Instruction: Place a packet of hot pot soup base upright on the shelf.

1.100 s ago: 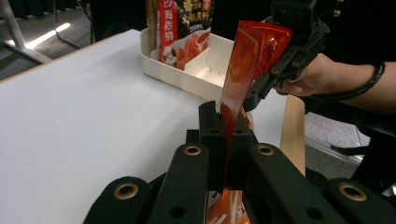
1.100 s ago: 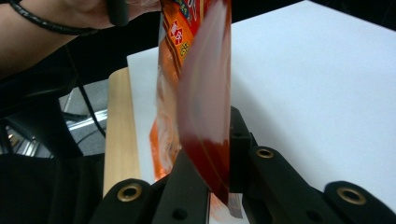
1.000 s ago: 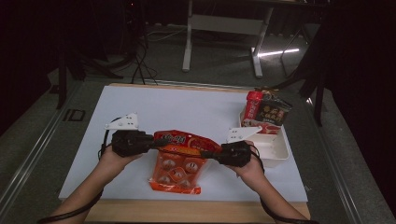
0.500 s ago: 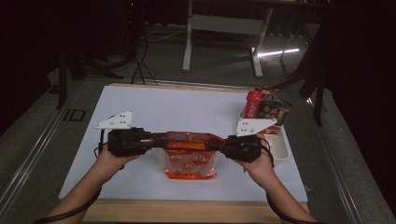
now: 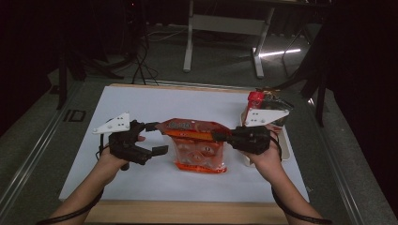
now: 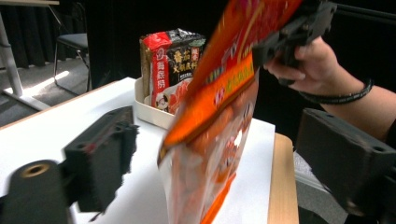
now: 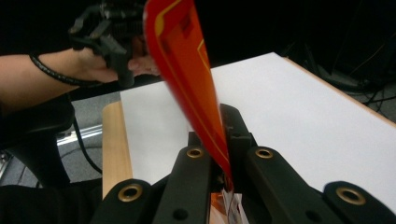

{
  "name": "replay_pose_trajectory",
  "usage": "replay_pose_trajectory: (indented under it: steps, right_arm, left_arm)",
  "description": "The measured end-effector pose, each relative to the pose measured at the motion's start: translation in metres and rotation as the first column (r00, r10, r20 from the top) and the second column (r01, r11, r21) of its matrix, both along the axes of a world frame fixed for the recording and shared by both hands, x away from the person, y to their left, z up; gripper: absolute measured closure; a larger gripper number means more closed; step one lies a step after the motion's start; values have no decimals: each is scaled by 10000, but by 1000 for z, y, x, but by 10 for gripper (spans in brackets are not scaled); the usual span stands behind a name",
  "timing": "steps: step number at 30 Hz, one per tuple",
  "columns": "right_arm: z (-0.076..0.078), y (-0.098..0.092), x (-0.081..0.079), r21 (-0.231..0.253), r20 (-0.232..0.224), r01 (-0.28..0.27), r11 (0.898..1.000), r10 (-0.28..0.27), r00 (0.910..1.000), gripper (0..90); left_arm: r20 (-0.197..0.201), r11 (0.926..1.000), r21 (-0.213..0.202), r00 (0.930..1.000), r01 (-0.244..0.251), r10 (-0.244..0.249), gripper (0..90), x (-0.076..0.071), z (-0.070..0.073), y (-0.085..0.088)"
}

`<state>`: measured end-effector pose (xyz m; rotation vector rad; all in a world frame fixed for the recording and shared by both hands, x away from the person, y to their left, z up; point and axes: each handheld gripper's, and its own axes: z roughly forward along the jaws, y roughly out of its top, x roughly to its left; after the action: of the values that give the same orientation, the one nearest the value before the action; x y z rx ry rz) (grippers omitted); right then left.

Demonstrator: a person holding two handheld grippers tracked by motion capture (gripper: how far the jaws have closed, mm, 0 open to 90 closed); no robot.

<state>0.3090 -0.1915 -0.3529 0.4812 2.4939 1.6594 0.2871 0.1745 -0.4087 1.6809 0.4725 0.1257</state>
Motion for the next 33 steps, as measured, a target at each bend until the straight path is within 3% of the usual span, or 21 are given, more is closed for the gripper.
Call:
replay_pose_trajectory:
  steps: [4, 10, 16, 17, 20, 28, 29, 30, 32, 33]
  right_arm:
    - [8, -5, 2, 194, 47, 124, 9997, -125, 9999, 900]
    - [32, -24, 7, 550, 222, 762, 9956, -775, 9967, 900]
    - [40, -36, 10, 724, 261, 1105, 9912, -1127, 9933, 900]
    - [41, -40, 11, 763, 269, 1238, 9894, -1261, 9917, 900]
    - [47, -61, 14, 1015, 301, 1823, 9780, -1862, 9821, 900]
    - [55, -88, 18, 1184, 484, 2529, 9602, -2600, 9644, 900]
    - [59, -101, 20, 1286, 531, 2872, 9492, -2958, 9538, 900]
    - [59, -101, 20, 1286, 531, 2872, 9492, -2958, 9538, 900]
    - [62, -115, 22, 1379, 563, 3186, 9378, -3285, 9428, 900]
    - [62, -115, 22, 1379, 563, 3186, 9378, -3285, 9428, 900]
  left_arm:
    - [-92, 9999, 50, 9999, -127, 127, 29, -1, -2, 0]
    - [-166, 9996, 101, 9995, -282, 283, 26, -1, -11, 1]
    - [-175, 9984, 302, 9987, -482, 488, 27, -2, -23, 0]
    - [-190, 9971, 395, 9977, -649, 657, 27, -3, -31, -1]
    - [-263, 9958, 438, 9963, -803, 815, 27, -4, -41, -1]
    - [-285, 9934, 760, 9957, -854, 878, 27, -9, -59, -2]
    - [-332, 9932, 806, 9957, -836, 865, 27, -10, -64, -2]
    - [-330, 9926, 843, 9953, -876, 907, 27, -12, -67, -2]
    - [-380, 9910, 1018, 9951, -874, 917, 27, -13, -72, -2]
    - [-438, 9907, 1043, 9948, -875, 924, 27, -14, -74, -2]
